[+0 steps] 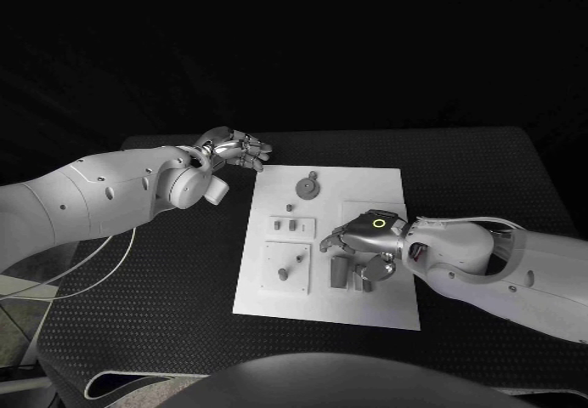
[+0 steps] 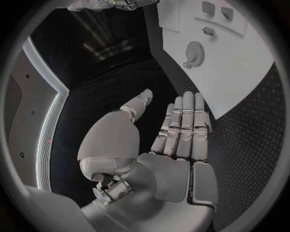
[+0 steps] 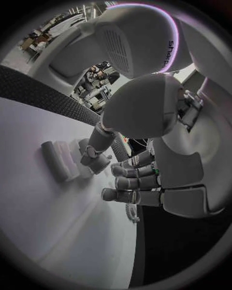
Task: Assemble the parts on the task board
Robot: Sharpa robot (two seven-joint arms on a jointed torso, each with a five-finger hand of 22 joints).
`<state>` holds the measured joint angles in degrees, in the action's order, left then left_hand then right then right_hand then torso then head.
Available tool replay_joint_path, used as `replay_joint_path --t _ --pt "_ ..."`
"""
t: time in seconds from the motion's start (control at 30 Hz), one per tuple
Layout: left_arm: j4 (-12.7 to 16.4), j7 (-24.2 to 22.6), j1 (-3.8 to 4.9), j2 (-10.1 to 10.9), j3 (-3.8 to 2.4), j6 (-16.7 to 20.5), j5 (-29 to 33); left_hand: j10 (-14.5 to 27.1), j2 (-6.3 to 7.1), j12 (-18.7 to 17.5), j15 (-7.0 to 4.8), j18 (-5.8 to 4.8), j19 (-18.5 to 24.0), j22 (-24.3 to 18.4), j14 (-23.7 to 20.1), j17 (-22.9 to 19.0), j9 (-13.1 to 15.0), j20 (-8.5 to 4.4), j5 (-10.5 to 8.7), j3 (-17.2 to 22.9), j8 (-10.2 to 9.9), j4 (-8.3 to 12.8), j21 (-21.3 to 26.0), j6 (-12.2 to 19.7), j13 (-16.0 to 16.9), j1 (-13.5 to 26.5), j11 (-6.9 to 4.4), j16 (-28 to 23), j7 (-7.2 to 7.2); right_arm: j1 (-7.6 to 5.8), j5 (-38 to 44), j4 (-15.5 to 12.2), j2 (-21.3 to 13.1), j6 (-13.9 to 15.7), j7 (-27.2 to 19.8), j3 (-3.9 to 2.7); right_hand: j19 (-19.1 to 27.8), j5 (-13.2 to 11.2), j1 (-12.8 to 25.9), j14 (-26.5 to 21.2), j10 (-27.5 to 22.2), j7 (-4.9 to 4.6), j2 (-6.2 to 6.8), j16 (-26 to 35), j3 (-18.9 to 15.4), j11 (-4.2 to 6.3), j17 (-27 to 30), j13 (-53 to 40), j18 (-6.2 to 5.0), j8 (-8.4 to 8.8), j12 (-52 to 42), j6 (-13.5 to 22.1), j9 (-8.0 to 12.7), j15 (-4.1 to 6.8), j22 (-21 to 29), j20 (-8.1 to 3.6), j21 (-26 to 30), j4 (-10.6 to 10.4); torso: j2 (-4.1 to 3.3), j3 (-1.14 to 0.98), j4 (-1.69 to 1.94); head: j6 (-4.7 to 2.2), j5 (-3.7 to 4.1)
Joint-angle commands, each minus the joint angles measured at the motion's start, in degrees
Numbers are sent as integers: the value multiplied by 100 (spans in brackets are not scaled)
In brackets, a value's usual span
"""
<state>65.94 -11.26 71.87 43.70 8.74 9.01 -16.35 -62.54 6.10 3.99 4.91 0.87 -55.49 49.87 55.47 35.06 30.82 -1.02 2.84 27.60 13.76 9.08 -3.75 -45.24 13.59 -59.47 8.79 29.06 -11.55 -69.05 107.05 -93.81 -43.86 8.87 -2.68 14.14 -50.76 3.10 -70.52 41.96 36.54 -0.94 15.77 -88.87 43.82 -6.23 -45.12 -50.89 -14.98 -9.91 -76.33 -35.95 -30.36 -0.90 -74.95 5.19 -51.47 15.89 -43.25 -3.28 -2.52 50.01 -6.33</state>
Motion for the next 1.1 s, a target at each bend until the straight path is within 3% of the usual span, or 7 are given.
replay_joint_path --t 0.03,0.2,0.33,0.47,0.53,0.7,1.1 --pt "18 -27 0 2 -2 -118 -31 23 11 -13 -4 37 34 -8 31 6 -8 21 18 -7 -25 -43 -30 39 -7 62 -1 -26 -56 2 146 -11 7 247 50 1 -37 -4 -1 36 -41 35 39 -29 40 9 9 9 -2 -8 -34 1 -9 3 -17 10 -25 -4 0 0 2 -1 3" --pt "18 -27 0 1 -2 -126 -32 24 11 -12 -4 36 35 -8 30 8 -8 22 18 -9 -25 -46 -30 41 -7 63 -1 -28 -56 2 134 -34 24 297 -29 1 -43 -4 -6 40 -46 51 31 -39 45 10 15 16 -2 -30 -48 -4 -16 5 -21 5 -31 -3 -1 -2 -1 -1 -3" --pt "17 -24 0 0 0 -133 -32 24 11 -11 -4 37 35 -8 30 10 -8 22 18 -10 -25 -47 -30 42 -7 63 -1 -29 -57 1 51 -45 39 120 -134 1 -63 -5 -25 56 -40 53 5 -66 56 15 29 31 -2 -96 -85 -48 -38 11 -30 -9 -50 1 -1 -3 -1 -1 3" --pt "15 -20 0 -1 0 -136 -32 24 10 -11 -4 37 35 -9 30 11 -8 22 18 -11 -24 -48 -30 43 -7 63 -1 -30 -57 1 21 -48 73 -147 -185 2 -59 -5 -83 56 -48 33 -120 -104 48 26 61 73 -2 -359 -142 -385 -139 18 -48 -25 -67 54 0 1 -2 -1 6" --pt "17 -19 0 -4 0 -141 -32 24 9 -10 -4 36 36 -9 30 12 -8 22 18 -11 -24 -49 -29 43 -8 63 -1 -31 -57 1 21 -44 79 -270 -178 2 -36 -7 -106 45 -57 -42 -202 -124 -1 34 77 97 -2 -551 -172 -697 -219 20 -62 -24 -72 75 -1 2 -4 -1 6" --pt "15 -11 0 -4 0 -153 -34 24 7 -9 -3 36 36 -9 30 14 -7 22 18 -12 -22 -52 -29 42 -8 64 -1 -33 -57 2 21 -28 88 -483 -116 2 3 -8 -138 16 -81 -156 -285 -148 -87 36 108 145 -2 -770 -210 -1085 -322 16 -77 -13 -74 82 2 -4 -5 -1 12" --pt "11 -8 0 -4 1 -161 -37 25 6 -8 -3 36 38 -10 29 18 -6 23 18 -15 -19 -55 -29 42 -9 63 -1 -37 -56 10 34 3 164 -578 -107 2 23 -8 -144 -3 -95 -199 -336 -166 -137 33 133 183 -2 -833 -241 -1231 -363 10 -82 0 -76 82 -2 -3 1 -1 11"
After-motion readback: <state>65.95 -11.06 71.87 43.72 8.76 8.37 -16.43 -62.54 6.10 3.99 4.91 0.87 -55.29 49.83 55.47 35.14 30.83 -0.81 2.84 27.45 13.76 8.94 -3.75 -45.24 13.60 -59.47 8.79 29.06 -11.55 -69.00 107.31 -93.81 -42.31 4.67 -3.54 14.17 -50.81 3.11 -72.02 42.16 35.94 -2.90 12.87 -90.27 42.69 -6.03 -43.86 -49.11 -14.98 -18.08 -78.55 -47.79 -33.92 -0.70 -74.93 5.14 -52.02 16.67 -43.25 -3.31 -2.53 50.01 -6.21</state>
